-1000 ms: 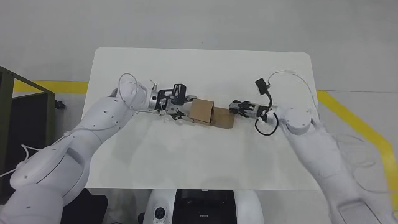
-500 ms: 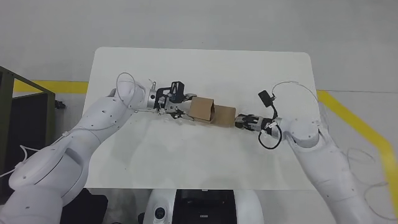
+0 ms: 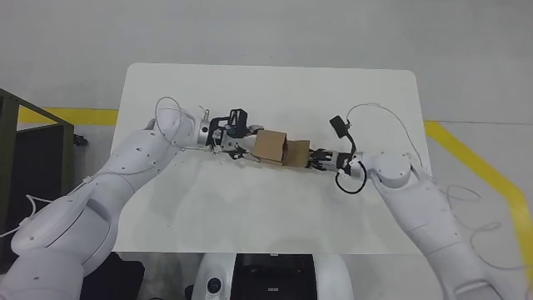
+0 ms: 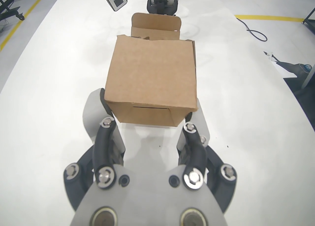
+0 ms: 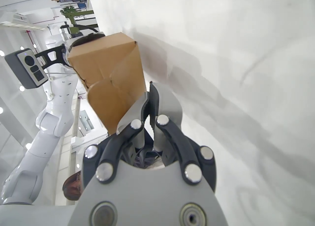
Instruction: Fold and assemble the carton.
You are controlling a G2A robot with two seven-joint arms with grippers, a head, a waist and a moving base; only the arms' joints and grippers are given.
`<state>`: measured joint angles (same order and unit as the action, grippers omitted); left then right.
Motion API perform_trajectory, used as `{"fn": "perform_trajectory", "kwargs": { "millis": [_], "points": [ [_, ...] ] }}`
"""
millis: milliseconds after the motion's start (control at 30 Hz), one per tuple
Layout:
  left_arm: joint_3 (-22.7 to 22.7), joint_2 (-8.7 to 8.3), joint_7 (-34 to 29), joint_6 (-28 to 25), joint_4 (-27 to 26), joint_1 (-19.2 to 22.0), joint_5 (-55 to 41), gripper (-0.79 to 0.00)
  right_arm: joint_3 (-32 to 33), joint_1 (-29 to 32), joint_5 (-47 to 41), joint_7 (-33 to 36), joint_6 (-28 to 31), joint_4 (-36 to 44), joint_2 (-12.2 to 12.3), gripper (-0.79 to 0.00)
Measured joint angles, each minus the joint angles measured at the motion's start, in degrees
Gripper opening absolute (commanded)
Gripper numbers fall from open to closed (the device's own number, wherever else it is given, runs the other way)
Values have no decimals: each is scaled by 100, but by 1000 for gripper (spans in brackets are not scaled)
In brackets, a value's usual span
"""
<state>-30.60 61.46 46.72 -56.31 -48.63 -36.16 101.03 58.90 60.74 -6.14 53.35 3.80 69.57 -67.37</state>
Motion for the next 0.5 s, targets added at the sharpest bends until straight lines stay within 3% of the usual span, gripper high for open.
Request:
{"fn": "perform_trajectory", "kwargs": {
  "millis": [333, 367, 500],
  "points": [
    [7, 39, -208, 51, 8, -1, -25, -246, -112, -98, -26, -57, 98, 117, -43, -782],
    [6, 41, -221, 54, 14, -1, -26, -237, -105, -88, -29, -61, 119, 141, -41, -733],
    [1, 49, -260, 63, 42, 1, -29, -200, -59, -28, -2, -83, 172, 274, -22, -727]
  ]
}}
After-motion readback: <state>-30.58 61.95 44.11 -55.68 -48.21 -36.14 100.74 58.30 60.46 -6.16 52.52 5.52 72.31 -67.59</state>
